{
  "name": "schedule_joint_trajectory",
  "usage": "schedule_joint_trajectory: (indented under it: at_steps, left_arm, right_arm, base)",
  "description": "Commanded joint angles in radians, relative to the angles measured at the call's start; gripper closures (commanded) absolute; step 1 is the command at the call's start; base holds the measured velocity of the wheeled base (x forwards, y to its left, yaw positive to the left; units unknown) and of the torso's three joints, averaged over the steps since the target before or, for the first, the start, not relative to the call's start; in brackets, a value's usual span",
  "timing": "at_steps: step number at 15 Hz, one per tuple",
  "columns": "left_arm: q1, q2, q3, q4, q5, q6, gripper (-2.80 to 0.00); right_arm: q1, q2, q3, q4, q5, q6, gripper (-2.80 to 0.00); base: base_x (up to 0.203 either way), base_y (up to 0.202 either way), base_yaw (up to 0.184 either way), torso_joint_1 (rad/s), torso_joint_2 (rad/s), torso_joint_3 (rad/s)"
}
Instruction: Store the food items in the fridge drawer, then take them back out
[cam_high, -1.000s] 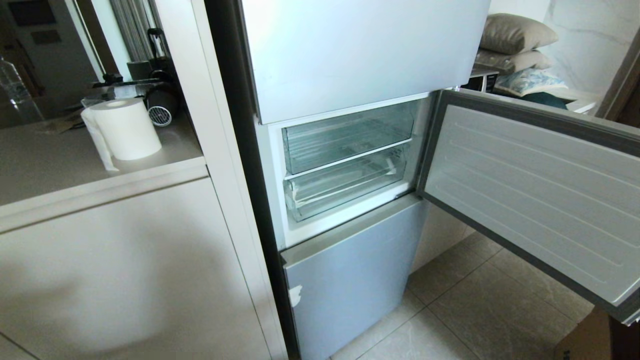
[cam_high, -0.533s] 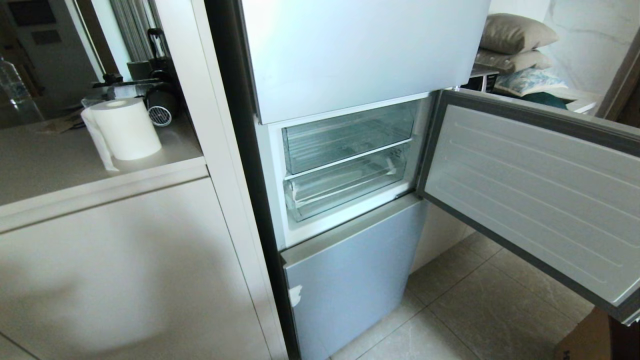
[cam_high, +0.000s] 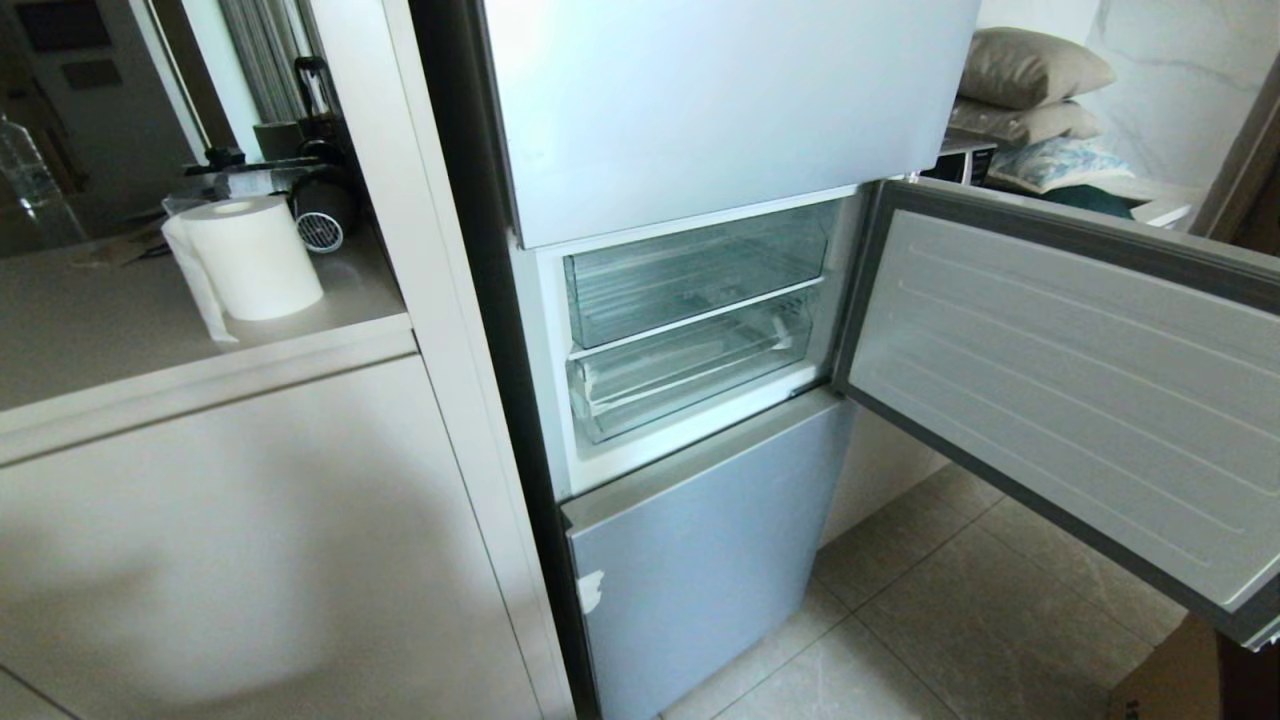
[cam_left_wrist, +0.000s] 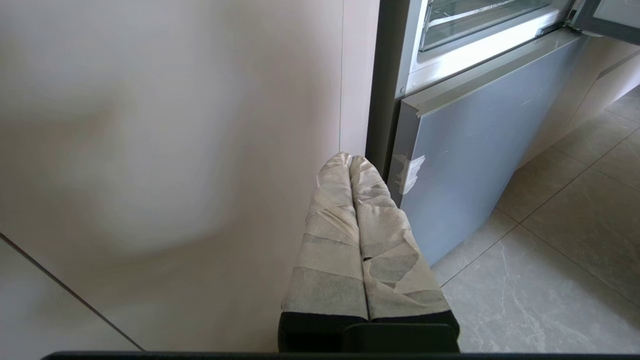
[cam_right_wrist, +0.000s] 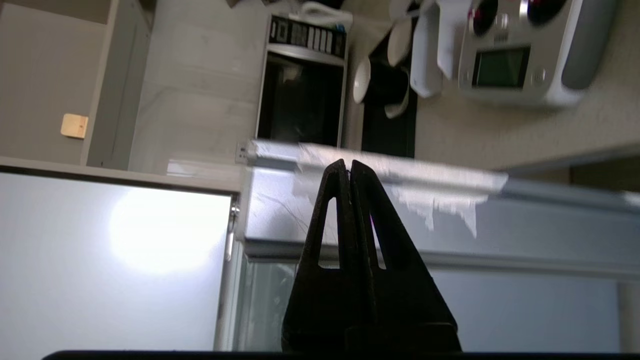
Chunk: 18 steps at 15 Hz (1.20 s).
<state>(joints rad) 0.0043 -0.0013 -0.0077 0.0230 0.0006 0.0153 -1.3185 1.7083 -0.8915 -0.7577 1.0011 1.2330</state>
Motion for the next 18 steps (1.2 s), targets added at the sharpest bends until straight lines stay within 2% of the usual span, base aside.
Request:
schedule_joint_trajectory:
  at_steps: [1,4,7,11,15,18]
  left_arm:
    - [0.002,0.001,0.000,0.000,0.001,0.000,0.00]
    - [0.000,0.001,0.000,0.000,0.000,0.000,0.00]
    - [0.000,0.001,0.000,0.000,0.000,0.000,0.00]
    - [0.000,0.001,0.000,0.000,0.001,0.000,0.00]
    - [0.001,0.001,0.000,0.000,0.000,0.000,0.00]
    - [0.001,0.001,0.000,0.000,0.001,0.000,0.00]
  right_arm:
    - [-0.016,0.083,-0.048,-0.070,-0.002,0.011,0.00]
    - [0.038,0.208,-0.140,-0.093,0.001,0.016,0.00]
    - [0.099,0.259,-0.154,-0.095,0.020,0.022,0.00]
    - [0.153,0.282,-0.168,-0.095,0.063,0.096,0.00]
    - [0.153,0.200,-0.084,-0.051,0.193,0.097,0.00]
    - [0.151,0.095,0.028,-0.041,0.238,0.097,0.00]
  base:
    - [0.000,0.000,0.000,0.000,0.00,0.000]
    - [0.000,0.000,0.000,0.000,0.00,0.000]
    - [0.000,0.000,0.000,0.000,0.00,0.000]
    - [0.000,0.000,0.000,0.000,0.00,0.000]
    - [0.000,0.000,0.000,0.000,0.00,0.000]
    - [0.000,0.000,0.000,0.000,0.00,0.000]
